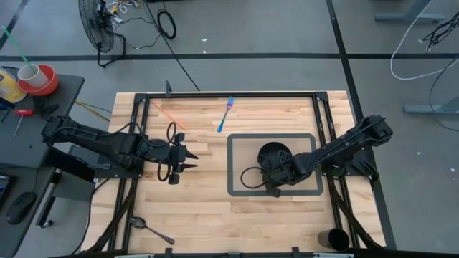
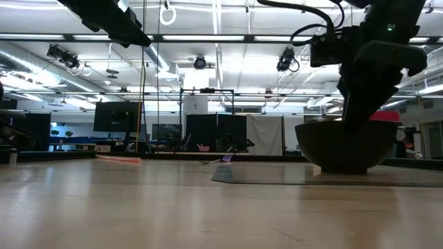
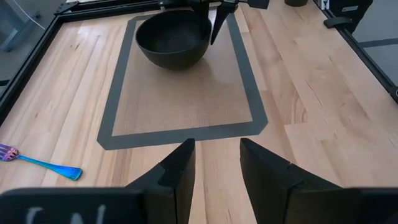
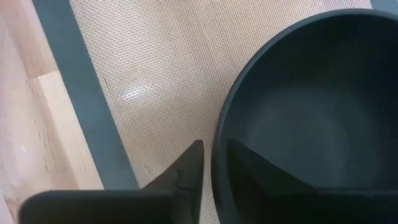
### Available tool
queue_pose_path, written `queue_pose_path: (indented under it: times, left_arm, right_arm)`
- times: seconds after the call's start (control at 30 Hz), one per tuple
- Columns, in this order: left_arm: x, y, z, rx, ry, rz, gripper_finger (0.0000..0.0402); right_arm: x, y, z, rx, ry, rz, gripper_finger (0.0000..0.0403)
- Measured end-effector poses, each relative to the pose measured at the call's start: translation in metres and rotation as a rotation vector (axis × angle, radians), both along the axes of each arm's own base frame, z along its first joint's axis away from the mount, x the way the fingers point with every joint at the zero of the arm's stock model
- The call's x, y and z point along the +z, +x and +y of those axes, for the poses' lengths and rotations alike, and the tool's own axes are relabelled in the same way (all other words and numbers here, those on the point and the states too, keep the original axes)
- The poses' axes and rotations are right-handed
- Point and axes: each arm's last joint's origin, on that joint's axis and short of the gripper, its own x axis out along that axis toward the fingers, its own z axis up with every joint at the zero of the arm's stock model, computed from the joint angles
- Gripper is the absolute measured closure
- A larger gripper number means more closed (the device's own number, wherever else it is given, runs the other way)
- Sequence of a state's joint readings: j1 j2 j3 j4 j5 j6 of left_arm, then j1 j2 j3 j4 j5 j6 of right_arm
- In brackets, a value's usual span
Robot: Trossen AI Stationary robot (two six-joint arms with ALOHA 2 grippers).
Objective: Pick & Place Utensil
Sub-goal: Put the black cup on the mat to the top right of the black bowl
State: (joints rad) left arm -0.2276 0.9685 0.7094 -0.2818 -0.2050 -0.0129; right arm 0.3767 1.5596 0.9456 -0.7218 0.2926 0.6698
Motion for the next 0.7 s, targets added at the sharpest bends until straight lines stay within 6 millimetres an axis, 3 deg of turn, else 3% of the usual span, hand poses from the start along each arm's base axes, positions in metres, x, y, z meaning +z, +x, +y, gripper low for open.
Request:
queue_pose_path:
  times: [0.2, 0.43, 0.7]
  left_arm:
    - [0.000, 0.000, 0.000, 0.000, 0.000, 0.000, 0.0271]
    - [0.000, 0.000, 0.000, 0.000, 0.000, 0.001, 0.0271]
    - [0.000, 0.000, 0.000, 0.000, 0.000, 0.000, 0.0271]
  right_arm:
    - [0.015, 0.001, 0.002, 0.009, 0.059, -0.022, 0.0260]
    - [0.060, 0.001, 0.004, 0.063, 0.066, -0.120, 0.0187]
    - [0.104, -0.013, 0.009, 0.117, 0.028, -0.338, 0.0144]
